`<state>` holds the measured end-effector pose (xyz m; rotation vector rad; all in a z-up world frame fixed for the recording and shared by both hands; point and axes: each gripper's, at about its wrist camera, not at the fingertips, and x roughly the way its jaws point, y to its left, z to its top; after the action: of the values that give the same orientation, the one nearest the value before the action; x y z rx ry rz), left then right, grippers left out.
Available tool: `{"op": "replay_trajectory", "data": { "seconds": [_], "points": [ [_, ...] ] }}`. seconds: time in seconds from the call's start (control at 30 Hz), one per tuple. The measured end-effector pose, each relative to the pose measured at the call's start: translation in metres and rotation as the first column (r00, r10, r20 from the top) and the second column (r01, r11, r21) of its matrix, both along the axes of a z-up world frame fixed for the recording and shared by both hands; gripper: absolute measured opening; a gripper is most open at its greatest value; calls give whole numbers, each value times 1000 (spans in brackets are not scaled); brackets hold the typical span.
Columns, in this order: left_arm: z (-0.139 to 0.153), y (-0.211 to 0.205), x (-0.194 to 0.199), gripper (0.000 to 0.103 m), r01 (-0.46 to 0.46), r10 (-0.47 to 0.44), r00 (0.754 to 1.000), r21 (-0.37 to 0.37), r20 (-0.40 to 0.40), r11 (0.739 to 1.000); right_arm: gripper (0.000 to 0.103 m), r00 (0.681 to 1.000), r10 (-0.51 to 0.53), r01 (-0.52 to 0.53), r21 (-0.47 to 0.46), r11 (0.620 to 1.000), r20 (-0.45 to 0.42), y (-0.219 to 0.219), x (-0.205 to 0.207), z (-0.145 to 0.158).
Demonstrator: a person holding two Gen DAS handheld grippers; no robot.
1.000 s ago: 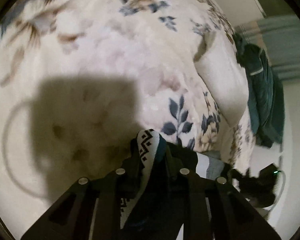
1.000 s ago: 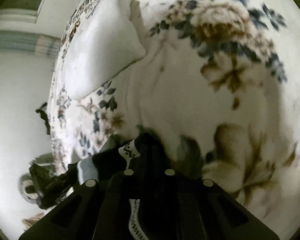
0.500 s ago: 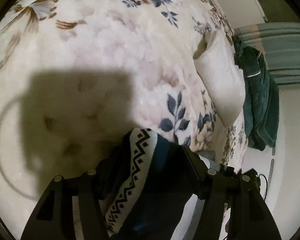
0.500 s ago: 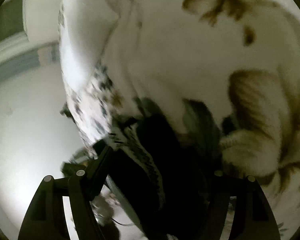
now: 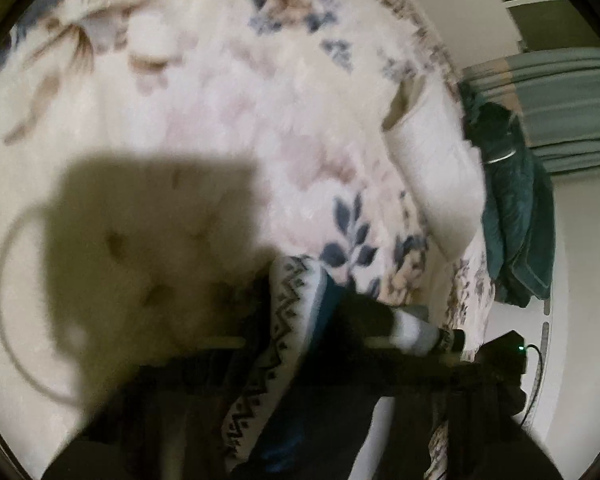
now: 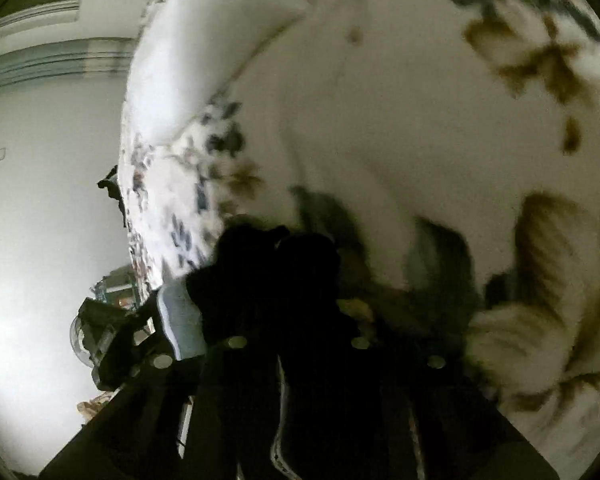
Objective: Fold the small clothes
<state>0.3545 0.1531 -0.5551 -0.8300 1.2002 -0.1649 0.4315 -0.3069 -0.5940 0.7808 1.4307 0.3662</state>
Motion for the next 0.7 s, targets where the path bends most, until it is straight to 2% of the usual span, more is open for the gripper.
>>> {"op": "replay_trajectory", "data": {
  "seconds": [0.13, 0.27, 0.3, 0.37, 0.4, 0.43, 0.47, 0.5, 0.53, 0.6, 0.7],
  "points": [
    [10, 2, -5, 15, -14, 13, 1000, 28, 27, 1000, 14, 995, -17, 20, -35, 999, 96, 7, 5, 34],
    [-4, 5, 7, 16, -22, 22, 1000, 12, -4, 1000, 14, 997, -6, 12, -88, 996, 71, 8, 22, 21],
    [-9, 4, 10, 20, -9, 10, 1000, 10, -26, 1000, 15, 999, 5, 0, -98, 995, 50, 11, 24, 14],
    [-16, 6, 13, 28, 0, -1, 998, -11, -68, 1000, 21, 1000, 12, -14, -90, 996, -26, 4, 27, -4],
    [-14, 8, 10, 35, -1, 0, 998, -22, -70, 1000, 34, 997, -24, 20, -59, 998, -69, -4, 25, -10],
    [-11, 11, 6, 40, 0, -2, 997, -20, -71, 1000, 42, 995, -56, 52, -45, 998, -83, -11, 22, -9],
    [-8, 13, 1, 56, 5, -5, 997, -9, -74, 1000, 43, 994, -82, 80, -33, 996, -76, -19, 17, -3],
    [-3, 16, -6, 65, 9, -8, 997, 6, -72, 1000, 50, 993, -94, 92, -30, 995, -74, -26, 9, 4],
    [0, 18, -15, 66, 9, -8, 998, 13, -68, 1000, 60, 992, -95, 93, -33, 995, -83, -32, 2, 9],
    [5, 21, -36, 66, 10, -9, 997, 13, -71, 1000, 61, 991, -88, 88, -8, 996, -105, -43, -21, 17],
    [10, 17, -69, 66, 28, -23, 996, 54, -91, 998, 61, 981, -54, 55, 3, 998, -188, -47, -61, 17]
  ]
}}
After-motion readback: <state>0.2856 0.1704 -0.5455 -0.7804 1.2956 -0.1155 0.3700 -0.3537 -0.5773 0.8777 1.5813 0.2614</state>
